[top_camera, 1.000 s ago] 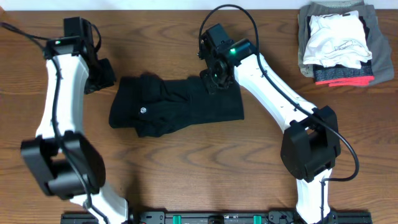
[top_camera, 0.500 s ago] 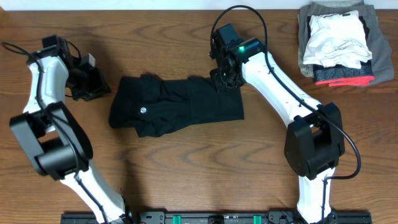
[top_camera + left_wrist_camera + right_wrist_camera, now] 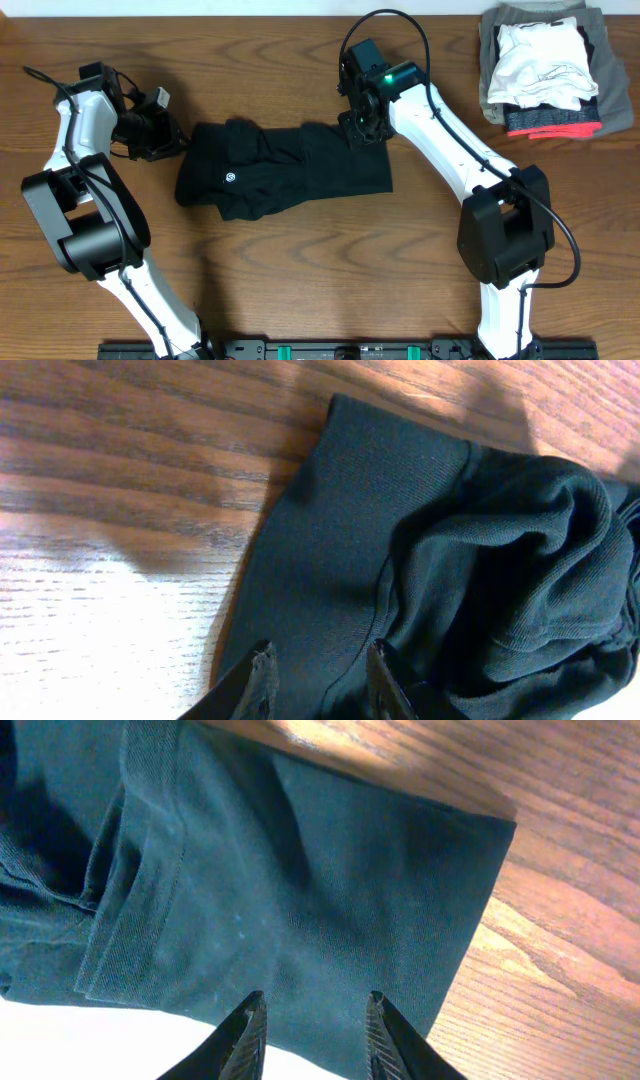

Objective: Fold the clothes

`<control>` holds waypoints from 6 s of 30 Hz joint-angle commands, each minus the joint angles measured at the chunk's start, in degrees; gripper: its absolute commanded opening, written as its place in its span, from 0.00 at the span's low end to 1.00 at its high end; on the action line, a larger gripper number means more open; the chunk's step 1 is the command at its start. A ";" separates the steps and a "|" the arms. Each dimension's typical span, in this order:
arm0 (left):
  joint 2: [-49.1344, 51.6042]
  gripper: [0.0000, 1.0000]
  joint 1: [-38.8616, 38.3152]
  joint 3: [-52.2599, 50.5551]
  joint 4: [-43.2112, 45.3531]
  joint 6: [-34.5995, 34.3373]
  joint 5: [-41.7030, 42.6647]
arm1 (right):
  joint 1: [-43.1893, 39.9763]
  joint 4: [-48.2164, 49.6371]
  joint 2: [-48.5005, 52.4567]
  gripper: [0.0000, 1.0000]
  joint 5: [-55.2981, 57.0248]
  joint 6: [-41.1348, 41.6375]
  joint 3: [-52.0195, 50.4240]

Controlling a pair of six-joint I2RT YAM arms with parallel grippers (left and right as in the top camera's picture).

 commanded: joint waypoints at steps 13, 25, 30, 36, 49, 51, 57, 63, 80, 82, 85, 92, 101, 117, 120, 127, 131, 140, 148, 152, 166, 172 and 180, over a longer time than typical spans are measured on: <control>2.80 0.54 0.09 -0.59 -0.44 11.47 -3.80 | -0.11 -1.09 0.55 0.32 0.81 -0.48 -0.13; 2.80 0.53 0.09 -4.83 1.44 14.75 -4.42 | -0.11 -1.07 0.55 0.32 0.81 -0.48 -0.13; 2.80 0.52 0.09 -5.70 2.23 14.73 -4.79 | -0.11 -1.46 0.55 0.32 0.81 -0.50 -0.13; 2.80 0.41 -0.31 -5.79 2.25 14.71 0.96 | -0.33 -1.40 0.55 0.32 1.31 -0.44 -0.13; 2.67 0.06 -0.13 -5.53 1.55 12.15 4.04 | -3.32 -2.45 0.55 0.29 0.48 -0.35 -0.13; 2.19 0.06 0.44 -5.33 1.57 10.43 4.04 | -3.58 -2.93 0.55 0.28 0.50 -0.17 -0.13; -2.23 0.06 2.82 -5.22 1.25 7.06 4.04 | -3.87 -3.76 0.55 0.28 -0.79 -0.24 -0.13; -8.26 0.06 4.07 -5.22 1.16 6.19 0.96 | -3.93 -3.10 0.55 0.08 -0.92 -0.24 -0.13; -13.07 0.06 4.07 -5.20 1.60 1.07 -1.86 | -4.48 9.99 1.55 0.01 -12.76 1.14 -10.25; -13.92 0.06 4.07 -5.14 2.08 0.37 -1.84 | -4.81 10.38 1.55 0.01 -12.74 1.36 -10.99; -15.63 0.06 4.04 -5.14 2.60 -0.39 -1.81 | -5.55 10.93 1.55 0.01 -12.76 1.57 -11.74; -19.98 0.06 2.95 -5.14 2.62 -1.05 -1.33 | -6.38 14.29 1.55 0.01 -12.90 2.80 -15.34; -21.03 0.06 -6.64 -5.14 3.98 -1.51 -6.88 | -6.23 19.39 1.51 0.01 -16.68 3.04 -17.97; -21.05 0.05 -8.22 -5.14 4.61 -3.85 -8.28 | -11.56 18.45 -1.46 0.01 -29.44 2.95 -15.26; -21.05 0.06 -8.24 -5.14 4.66 -3.85 -8.28 | -12.39 17.68 -1.51 0.01 -29.46 2.69 -15.26; -21.05 0.06 -8.50 -5.14 4.83 -3.85 -8.28 | -11.08 18.80 -1.36 0.01 -29.46 2.34 -15.30; -21.09 0.06 -8.50 -5.14 5.01 -3.85 -8.26 | -10.60 19.76 -0.59 0.01 -29.44 1.92 -15.45; -21.81 0.06 -8.61 -5.14 5.01 -4.04 -8.26 | -8.24 23.93 1.33 0.01 -31.36 1.97 -15.45; -23.85 0.06 -9.75 -5.14 5.46 -3.80 -8.31 | -5.92 21.53 3.15 0.01 -25.33 0.20 -16.33; -25.88 0.06 -10.38 -5.14 5.60 -3.82 -8.28 | -5.07 21.75 5.20 0.01 -24.30 0.20 -16.33; -28.63 0.06 -29.88 -5.14 8.26 -4.94 -8.28 | -6.97 19.08 11.78 0.01 -25.16 -3.69 -16.33; -28.35 0.06 -39.01 -5.14 13.05 -9.01 -8.28 | -7.87 18.51 12.55 0.01 -25.66 -3.69 -16.33; -24.28 0.06 -47.34 -5.16 18.16 -9.20 -8.35 | -9.38 18.64 12.55 0.01 -26.84 -3.96 -16.33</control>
